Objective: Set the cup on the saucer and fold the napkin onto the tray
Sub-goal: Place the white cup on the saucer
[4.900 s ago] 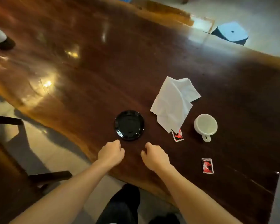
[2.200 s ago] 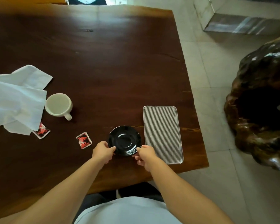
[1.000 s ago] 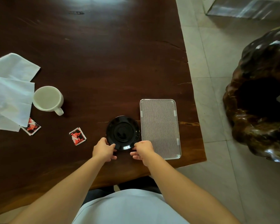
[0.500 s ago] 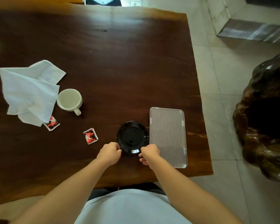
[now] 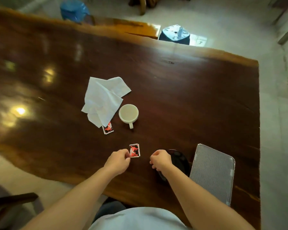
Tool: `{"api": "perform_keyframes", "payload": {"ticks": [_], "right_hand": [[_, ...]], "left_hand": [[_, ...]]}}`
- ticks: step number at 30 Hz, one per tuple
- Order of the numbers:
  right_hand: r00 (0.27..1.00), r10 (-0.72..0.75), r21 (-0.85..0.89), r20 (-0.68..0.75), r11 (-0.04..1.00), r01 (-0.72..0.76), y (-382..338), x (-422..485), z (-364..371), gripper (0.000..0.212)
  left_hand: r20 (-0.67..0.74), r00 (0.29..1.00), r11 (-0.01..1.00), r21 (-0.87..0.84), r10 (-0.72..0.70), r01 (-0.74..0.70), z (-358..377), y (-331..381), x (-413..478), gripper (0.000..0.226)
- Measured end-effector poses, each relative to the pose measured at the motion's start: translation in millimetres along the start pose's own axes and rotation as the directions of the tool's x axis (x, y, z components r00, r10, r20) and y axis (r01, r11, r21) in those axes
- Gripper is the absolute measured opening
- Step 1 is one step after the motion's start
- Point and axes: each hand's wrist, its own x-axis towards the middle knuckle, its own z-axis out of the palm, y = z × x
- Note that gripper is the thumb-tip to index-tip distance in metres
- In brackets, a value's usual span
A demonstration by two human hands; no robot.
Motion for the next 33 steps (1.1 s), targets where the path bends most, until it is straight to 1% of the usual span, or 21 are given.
{"api": "perform_keyframes", "payload": {"ticks": [4,10,13,15,19,23,27,31,33], "right_hand": [[0.997,-0.069,-0.079,0.017,0.994,0.07,-33,11,9,0.009],[0.991,-0.135,-0.1,0.011,0.986,0.135,-71,27,15,0.009],[0.985,-0.173,-0.135,0.015,0.976,0.173,-86,38,16,0.014],[0.984,-0.179,-0.153,0.009,0.972,0.178,-94,46,16,0.02],[0.989,-0.146,-0.141,0.006,0.979,0.145,-108,65,16,0.033],[0.991,-0.13,-0.14,-0.024,0.982,0.125,-123,84,17,0.046],[0.993,-0.116,-0.131,-0.015,0.985,0.113,-136,100,17,0.059],[0.993,-0.115,-0.132,-0.023,0.985,0.111,-147,113,17,0.078],[0.992,-0.116,-0.134,-0.041,0.985,0.11,-153,117,17,0.088]], "left_hand": [[-0.067,0.997,1.0,-0.006,-0.025,0.025,-24,-16,8,0.011],[-0.075,0.996,0.998,-0.04,-0.04,0.038,-53,-23,32,0.009],[-0.078,0.996,0.996,-0.084,-0.032,0.025,-64,-21,50,0.009],[-0.082,0.996,0.994,-0.104,-0.029,0.021,-68,-21,60,0.008],[-0.08,0.997,0.987,-0.162,-0.02,0.007,-74,-19,82,0.006],[-0.048,0.999,0.979,-0.203,-0.006,-0.004,-76,-15,105,0.013],[-0.04,0.999,0.958,-0.288,-0.015,0.003,-76,-12,127,0.014],[-0.051,0.998,0.944,-0.33,-0.039,0.02,-77,-12,150,0.018],[-0.053,0.997,0.939,-0.342,-0.05,0.028,-78,-12,160,0.025]]}}
